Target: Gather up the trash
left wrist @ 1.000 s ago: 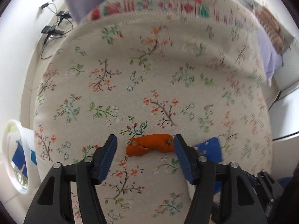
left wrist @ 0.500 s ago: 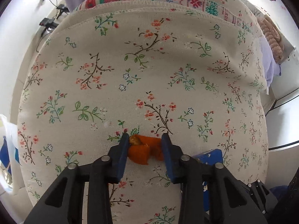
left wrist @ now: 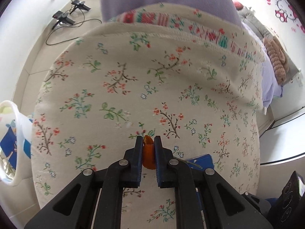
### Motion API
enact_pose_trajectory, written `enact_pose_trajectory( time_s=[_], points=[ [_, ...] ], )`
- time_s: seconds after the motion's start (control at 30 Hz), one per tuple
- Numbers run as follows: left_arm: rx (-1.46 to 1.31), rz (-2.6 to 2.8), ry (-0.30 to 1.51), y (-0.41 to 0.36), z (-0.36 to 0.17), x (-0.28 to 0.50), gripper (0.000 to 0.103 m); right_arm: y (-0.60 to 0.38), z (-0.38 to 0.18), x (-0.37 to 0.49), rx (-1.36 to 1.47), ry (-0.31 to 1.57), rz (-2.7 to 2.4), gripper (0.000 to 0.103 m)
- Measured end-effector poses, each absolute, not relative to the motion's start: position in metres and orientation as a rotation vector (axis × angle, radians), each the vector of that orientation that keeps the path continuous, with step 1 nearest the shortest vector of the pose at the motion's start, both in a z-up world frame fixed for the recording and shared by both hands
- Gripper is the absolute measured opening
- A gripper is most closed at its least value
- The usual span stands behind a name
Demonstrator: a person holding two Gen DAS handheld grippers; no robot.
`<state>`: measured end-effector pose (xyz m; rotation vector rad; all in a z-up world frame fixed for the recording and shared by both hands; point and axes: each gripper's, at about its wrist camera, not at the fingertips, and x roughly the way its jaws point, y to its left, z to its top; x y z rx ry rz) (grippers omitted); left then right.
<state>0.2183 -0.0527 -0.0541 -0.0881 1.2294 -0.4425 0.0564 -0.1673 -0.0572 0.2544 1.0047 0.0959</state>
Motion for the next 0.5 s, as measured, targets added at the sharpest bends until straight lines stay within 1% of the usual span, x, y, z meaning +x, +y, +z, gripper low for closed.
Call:
enact_pose_trajectory(
  time_s=[0.17, 0.33, 0.5],
  points=[
    [-0.143, -0.439, 1.197, -0.028, -0.036, 0.213, 0.012, -0.151, -0.05, 0.057, 0.229, 0.976, 0.136, 0.004],
    [-0.182, -0.422, 1.179, -0.001, -0.024, 0.211, 0.011, -0.141, -0.045, 0.058, 0.21, 0.961, 0.152, 0.003],
    [-0.202, -0.383, 1.177, 0.028, -0.024, 0.211, 0.011, -0.128, -0.042, 0.062, 0.2, 0.949, 0.167, 0.003]
  ],
)
